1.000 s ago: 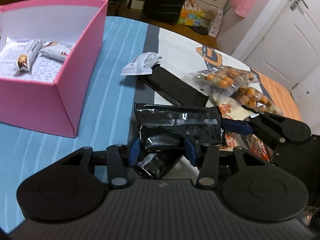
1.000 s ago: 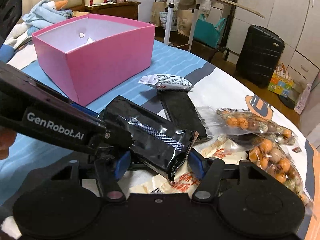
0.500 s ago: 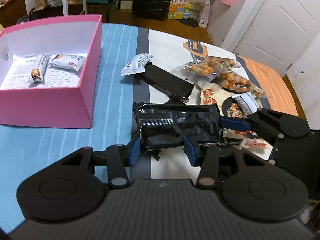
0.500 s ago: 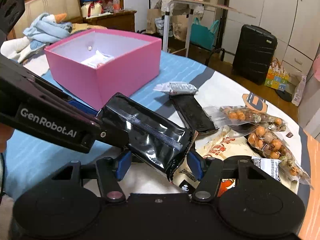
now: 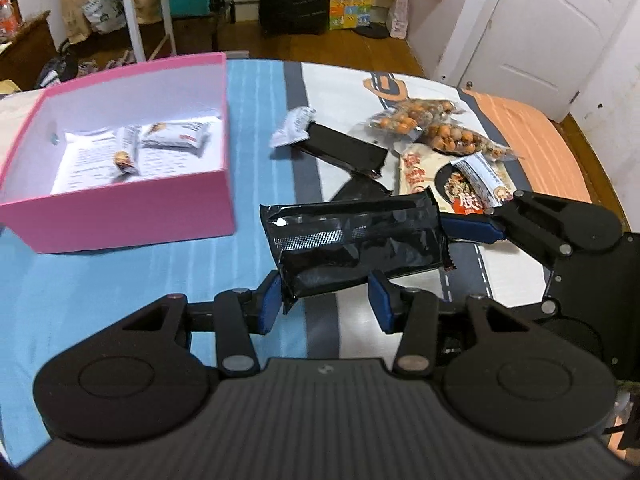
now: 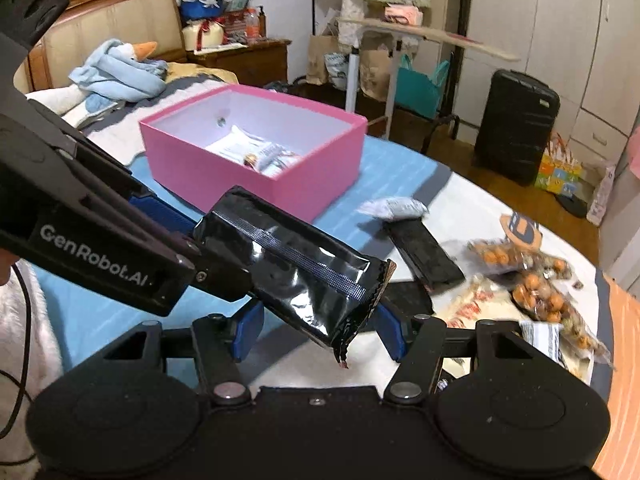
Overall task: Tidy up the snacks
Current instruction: 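Lift the black pouch with both tools and carry it over the pink box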
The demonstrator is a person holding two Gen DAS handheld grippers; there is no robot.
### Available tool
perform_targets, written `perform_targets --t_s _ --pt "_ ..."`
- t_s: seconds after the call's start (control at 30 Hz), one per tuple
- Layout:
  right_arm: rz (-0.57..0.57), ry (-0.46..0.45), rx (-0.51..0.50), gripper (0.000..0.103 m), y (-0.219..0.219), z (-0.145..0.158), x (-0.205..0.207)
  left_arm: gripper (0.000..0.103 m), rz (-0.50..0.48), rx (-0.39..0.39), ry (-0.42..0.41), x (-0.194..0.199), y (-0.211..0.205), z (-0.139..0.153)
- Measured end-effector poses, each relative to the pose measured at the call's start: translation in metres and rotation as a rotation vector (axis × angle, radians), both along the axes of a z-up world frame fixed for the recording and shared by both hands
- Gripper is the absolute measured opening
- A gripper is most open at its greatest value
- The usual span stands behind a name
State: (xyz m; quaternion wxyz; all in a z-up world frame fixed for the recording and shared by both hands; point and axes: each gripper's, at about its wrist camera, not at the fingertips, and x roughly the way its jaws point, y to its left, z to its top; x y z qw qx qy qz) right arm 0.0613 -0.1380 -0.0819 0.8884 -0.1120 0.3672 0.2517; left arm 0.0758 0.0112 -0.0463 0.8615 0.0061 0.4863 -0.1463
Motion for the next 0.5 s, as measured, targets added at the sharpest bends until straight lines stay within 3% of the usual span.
perform_targets --t_s 0.5 --pt "0.117 -0.112 0.010 0.066 0.055 0.040 0.004 0.045 0.058 0.032 -0.105 -0.015 0.059 0.044"
